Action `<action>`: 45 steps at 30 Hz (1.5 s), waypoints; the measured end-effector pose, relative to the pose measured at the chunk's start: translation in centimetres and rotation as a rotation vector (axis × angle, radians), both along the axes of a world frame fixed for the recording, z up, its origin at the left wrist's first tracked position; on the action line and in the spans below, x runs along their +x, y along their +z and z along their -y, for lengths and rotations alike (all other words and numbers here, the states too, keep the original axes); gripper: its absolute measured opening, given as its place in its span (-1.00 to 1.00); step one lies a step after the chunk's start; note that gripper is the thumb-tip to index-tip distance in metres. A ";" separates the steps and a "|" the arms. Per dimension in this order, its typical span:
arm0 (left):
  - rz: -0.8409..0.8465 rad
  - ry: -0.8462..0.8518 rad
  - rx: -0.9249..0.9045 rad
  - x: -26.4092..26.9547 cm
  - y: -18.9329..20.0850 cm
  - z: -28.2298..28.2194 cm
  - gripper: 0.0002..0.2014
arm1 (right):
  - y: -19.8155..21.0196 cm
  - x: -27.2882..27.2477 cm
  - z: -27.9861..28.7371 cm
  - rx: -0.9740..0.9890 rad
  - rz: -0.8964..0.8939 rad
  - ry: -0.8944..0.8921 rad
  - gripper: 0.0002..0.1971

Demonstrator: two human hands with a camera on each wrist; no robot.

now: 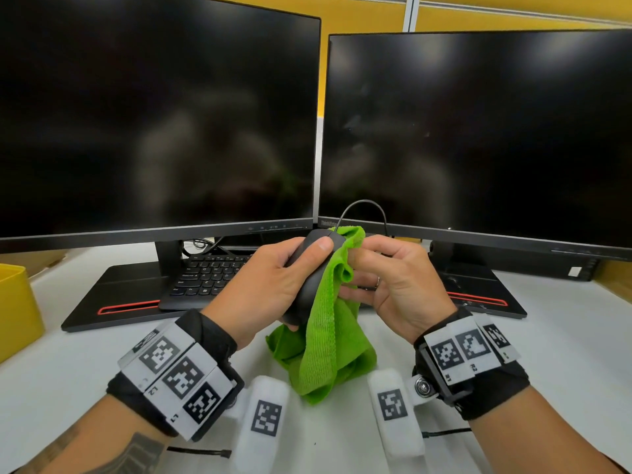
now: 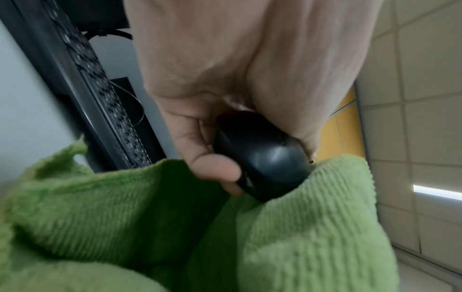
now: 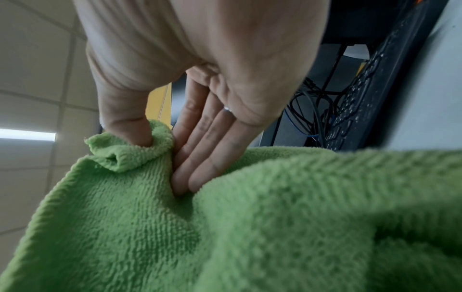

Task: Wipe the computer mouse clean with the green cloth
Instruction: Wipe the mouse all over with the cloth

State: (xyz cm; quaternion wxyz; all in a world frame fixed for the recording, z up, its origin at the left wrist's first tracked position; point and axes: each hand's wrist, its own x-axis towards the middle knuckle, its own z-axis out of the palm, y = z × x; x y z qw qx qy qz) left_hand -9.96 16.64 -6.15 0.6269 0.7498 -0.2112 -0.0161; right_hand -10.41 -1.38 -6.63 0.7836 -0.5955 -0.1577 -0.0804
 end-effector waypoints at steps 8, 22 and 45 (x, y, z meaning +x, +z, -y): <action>0.000 -0.030 -0.006 -0.1 0.2 -0.3 -0.42 | 0.5 -0.5 0.2 0.037 -0.028 0.045 -0.88; -0.112 -0.078 -0.187 -0.2 0.2 0.1 -0.38 | -0.1 0.1 0.5 0.169 -0.024 0.234 -0.44; -0.010 0.002 -0.044 0.2 -0.3 0.4 -0.49 | -0.3 0.2 -0.6 0.078 -0.073 0.162 -0.89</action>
